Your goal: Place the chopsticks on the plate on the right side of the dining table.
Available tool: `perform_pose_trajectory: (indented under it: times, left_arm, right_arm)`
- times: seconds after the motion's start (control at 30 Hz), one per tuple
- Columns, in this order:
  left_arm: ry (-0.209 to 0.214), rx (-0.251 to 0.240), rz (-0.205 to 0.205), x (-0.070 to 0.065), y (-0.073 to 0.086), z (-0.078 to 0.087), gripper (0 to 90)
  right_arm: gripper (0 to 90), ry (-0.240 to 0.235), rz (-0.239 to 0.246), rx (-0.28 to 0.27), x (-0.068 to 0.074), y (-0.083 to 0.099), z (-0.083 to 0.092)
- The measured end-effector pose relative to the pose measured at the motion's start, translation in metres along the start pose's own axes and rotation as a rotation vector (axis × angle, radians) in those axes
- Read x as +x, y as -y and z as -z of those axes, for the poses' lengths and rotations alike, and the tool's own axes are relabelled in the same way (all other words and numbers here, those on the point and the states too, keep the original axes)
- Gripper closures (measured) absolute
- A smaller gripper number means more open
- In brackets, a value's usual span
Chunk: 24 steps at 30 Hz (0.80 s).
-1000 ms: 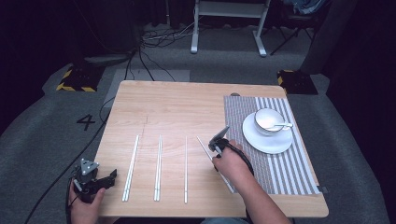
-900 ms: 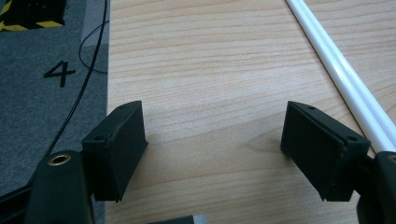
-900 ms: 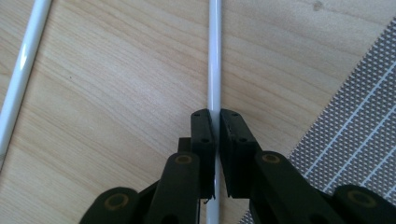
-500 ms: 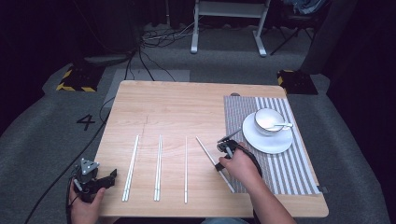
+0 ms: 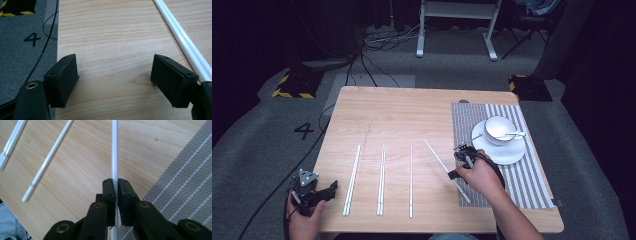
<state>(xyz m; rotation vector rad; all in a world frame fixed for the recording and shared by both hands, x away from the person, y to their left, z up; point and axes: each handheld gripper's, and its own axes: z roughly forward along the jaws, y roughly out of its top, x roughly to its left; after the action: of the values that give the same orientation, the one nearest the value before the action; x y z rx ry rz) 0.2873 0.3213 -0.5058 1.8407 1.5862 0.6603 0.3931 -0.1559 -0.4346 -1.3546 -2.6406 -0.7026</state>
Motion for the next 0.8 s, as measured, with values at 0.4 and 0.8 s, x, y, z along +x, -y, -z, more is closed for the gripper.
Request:
perform_pose_trajectory:
  times: [0.4, 0.8]
  left_arm:
    - [0.0, -0.002, 0.001, 0.0, 0.0, 0.0, 21.6]
    - [0.0, -0.002, 0.001, 0.0, 0.0, 0.0, 21.5]
  right_arm:
    - [85.3, 0.038, 0.006, -0.03, -0.007, -0.004, 0.034]
    - [85.3, 0.107, -0.018, -0.055, -0.027, -0.004, 0.066]
